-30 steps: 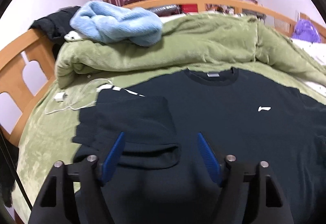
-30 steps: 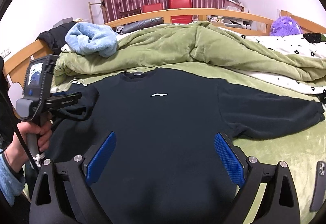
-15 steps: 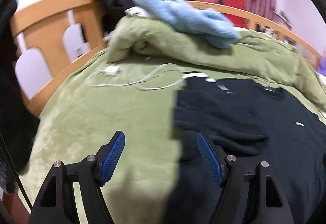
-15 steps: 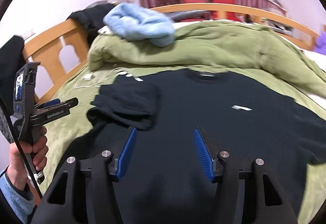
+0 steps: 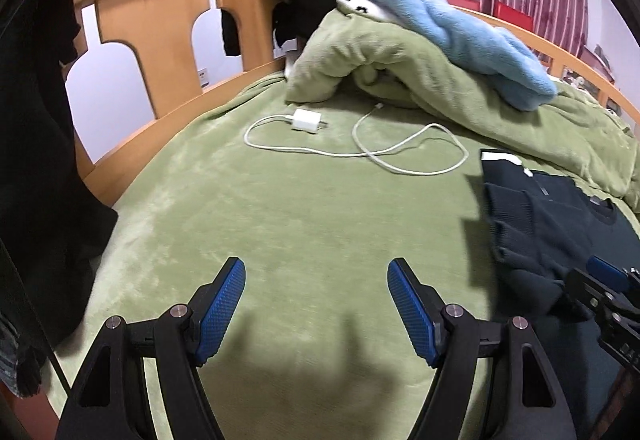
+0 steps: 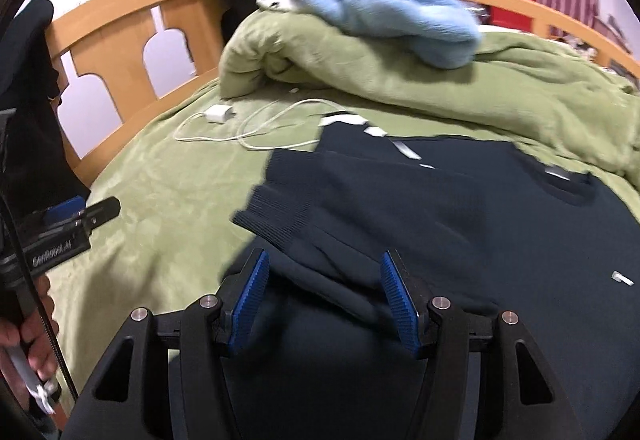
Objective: Fold small clothes
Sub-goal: 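Close the right tool on the sleeve cuff while the left tool opens and releases it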
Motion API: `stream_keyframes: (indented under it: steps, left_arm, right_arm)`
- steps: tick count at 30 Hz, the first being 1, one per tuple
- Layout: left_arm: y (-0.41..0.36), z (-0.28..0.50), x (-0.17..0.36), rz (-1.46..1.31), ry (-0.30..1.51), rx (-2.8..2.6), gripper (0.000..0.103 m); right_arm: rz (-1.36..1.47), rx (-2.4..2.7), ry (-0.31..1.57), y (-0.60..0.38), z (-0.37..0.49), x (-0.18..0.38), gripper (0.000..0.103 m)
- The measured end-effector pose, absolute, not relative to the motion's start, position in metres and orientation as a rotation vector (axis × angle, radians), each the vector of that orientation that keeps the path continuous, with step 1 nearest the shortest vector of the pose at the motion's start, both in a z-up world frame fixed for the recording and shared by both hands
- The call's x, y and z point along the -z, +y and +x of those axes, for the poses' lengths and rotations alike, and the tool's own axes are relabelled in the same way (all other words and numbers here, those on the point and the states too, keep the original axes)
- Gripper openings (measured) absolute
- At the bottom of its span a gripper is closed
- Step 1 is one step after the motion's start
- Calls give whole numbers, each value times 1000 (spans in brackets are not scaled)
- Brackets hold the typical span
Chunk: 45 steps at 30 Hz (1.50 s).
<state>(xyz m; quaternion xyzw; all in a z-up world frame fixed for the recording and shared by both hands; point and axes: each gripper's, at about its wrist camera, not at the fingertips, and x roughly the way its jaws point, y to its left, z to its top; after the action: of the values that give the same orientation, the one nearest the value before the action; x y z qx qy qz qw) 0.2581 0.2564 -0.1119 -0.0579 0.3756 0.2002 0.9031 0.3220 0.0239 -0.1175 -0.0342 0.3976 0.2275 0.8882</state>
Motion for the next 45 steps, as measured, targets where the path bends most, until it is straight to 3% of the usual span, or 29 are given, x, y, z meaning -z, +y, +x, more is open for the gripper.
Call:
stream_keyframes:
  steps: [8,11,14,20,24,26,29,32,35,40,41,42,44,45]
  left_arm:
    - [275,265,127,-144,801,-426,72]
    - [274,267,130,-148,806,-419,72]
    - [269,272,132,-150,816,-403,72]
    - [249,275,126,-123,807,-373,72]
    - [238,276,119,-120,799,-359,72]
    - [232,275,116,-123,796,-355,72]
    - [226,274,113,-120,793,-348,72]
    - [220,271,110,-107,789,-345,72]
    - [217,269,108,-101,786,-340,72]
    - [213,269,110,-94,791,-341,72]
    - [214,269,110,-94,792,-341,72]
    - [214,270,110,-95,793,-342,72]
    - [217,270,112,-91,798,-348,72]
    - [220,270,112,-89,798,-353,72]
  right_arm:
    - [-157,-480,873,77,350,154,66]
    - [-202,-439,874,86,358,161,64]
    - [-199,-432,861,83,362,159,37]
    - [-171,-467,808,64,357,136,28]
    - [-143,-497,783,54,352,124,28]
    - [-112,-515,787,48,351,119,18]
    - [-99,-535,772,42,346,113,18]
    - [-99,-505,761,36,345,110,1]
    - [-48,-477,746,22,346,105,0]
    - [-20,-504,754,9,342,96,6]
    - [-31,-526,766,14,342,97,13]
    - [-40,-542,769,18,341,98,30]
    - [-75,-553,746,34,338,102,48]
    - [-94,-559,740,40,336,104,49]
